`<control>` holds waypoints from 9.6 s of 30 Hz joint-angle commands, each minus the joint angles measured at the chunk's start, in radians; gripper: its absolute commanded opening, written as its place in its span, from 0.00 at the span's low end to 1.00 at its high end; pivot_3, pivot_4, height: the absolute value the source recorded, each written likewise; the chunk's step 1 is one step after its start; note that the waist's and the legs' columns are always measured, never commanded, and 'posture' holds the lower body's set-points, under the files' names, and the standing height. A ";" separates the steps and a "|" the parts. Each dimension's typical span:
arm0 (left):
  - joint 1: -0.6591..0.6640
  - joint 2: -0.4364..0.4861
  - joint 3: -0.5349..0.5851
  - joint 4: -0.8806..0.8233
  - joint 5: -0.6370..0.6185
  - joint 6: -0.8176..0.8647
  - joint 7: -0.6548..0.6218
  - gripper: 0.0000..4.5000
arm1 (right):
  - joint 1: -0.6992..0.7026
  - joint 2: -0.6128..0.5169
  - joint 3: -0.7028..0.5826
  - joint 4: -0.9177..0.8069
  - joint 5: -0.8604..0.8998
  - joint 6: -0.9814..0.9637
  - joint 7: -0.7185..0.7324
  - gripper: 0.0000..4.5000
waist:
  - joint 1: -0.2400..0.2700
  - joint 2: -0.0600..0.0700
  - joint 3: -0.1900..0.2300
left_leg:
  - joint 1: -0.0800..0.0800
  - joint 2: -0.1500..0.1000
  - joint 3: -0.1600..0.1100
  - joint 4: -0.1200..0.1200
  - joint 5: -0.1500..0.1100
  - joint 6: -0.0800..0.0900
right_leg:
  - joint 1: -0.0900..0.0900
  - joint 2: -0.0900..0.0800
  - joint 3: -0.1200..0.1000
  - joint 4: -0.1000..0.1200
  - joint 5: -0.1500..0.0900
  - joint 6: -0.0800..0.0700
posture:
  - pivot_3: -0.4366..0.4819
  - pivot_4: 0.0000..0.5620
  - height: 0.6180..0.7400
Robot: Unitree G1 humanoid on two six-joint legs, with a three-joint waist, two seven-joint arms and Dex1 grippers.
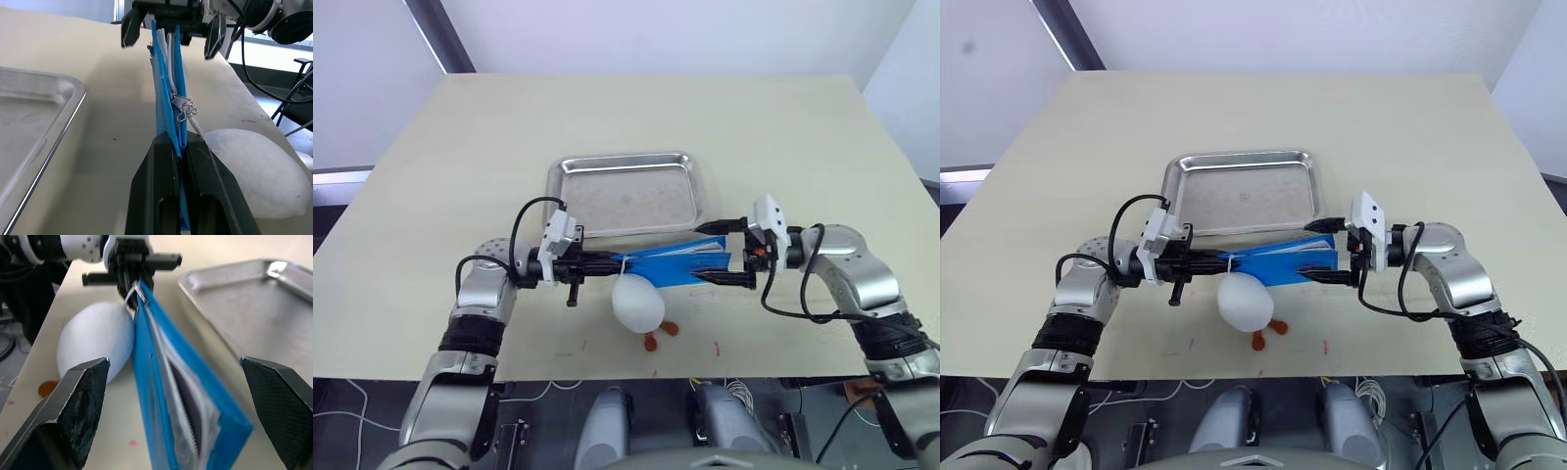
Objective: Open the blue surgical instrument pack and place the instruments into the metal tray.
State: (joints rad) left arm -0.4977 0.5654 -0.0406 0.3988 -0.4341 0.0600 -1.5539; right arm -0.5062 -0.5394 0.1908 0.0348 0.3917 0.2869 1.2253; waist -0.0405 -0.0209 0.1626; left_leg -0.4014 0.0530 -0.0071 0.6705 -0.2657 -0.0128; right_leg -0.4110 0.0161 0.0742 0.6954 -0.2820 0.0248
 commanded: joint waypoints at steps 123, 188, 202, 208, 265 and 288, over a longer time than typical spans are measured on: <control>0.455 0.337 0.203 -0.309 0.008 0.161 0.230 0.01 | 0.041 0.040 -0.047 0.000 0.004 -0.102 0.011 0.00 | 0.000 0.002 0.001 | 0.001 0.001 0.002 -0.001 0.000 0.000 | 0.000 -0.001 0.001 0.000 0.000 0.000 | 0.48 0.27 1.00; 0.116 0.562 0.055 0.015 0.184 0.004 0.010 0.72 | 0.030 0.128 -0.056 -0.068 0.077 -0.091 -0.033 0.00 | 0.001 0.005 0.005 | 0.001 0.001 0.002 -0.001 0.000 0.000 | -0.001 0.000 0.000 0.000 0.000 0.000 | 0.48 0.27 1.00; 0.175 0.703 0.160 -0.063 -0.003 0.093 -0.061 0.99 | 0.030 0.120 -0.021 -0.017 0.040 -0.118 0.025 0.00 | 0.001 0.004 0.006 | 0.001 0.002 0.002 -0.001 0.000 0.000 | -0.001 0.000 0.000 0.000 0.000 0.000 | 0.48 0.27 1.00; 0.100 0.580 0.195 -0.132 -0.075 0.154 0.015 0.99 | 0.034 0.128 -0.004 0.002 0.018 -0.133 0.039 0.00 | 0.004 0.004 0.006 | 0.001 0.001 0.002 -0.001 0.000 0.000 | -0.001 0.000 0.000 0.000 0.000 0.000 | 0.48 0.27 1.00; 0.013 0.271 0.094 -0.135 0.017 0.166 0.078 0.99 | 0.070 0.129 -0.012 -0.037 0.026 -0.112 0.019 0.00 | 0.000 0.003 0.007 | 0.000 0.001 0.001 0.000 0.000 0.000 | -0.001 0.000 0.000 0.001 0.000 0.000 | 0.48 0.27 1.00; 0.012 0.226 0.076 -0.132 0.012 0.169 0.093 0.99 | 0.075 0.135 -0.007 -0.048 0.025 -0.109 0.019 0.00 | 0.000 0.003 0.007 | 0.000 0.001 0.001 0.000 0.000 0.000 | -0.001 0.000 0.000 0.001 0.000 0.000 | 0.48 0.27 1.00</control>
State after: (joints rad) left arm -0.4718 0.7907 0.0284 0.2815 -0.4147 0.2349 -1.4595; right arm -0.4345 -0.4060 0.1894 0.0391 0.3951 0.1872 1.2398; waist -0.0401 -0.0176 0.1695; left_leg -0.4010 0.0537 -0.0061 0.6705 -0.2657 -0.0129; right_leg -0.4116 0.0163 0.0744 0.6963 -0.2821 0.0244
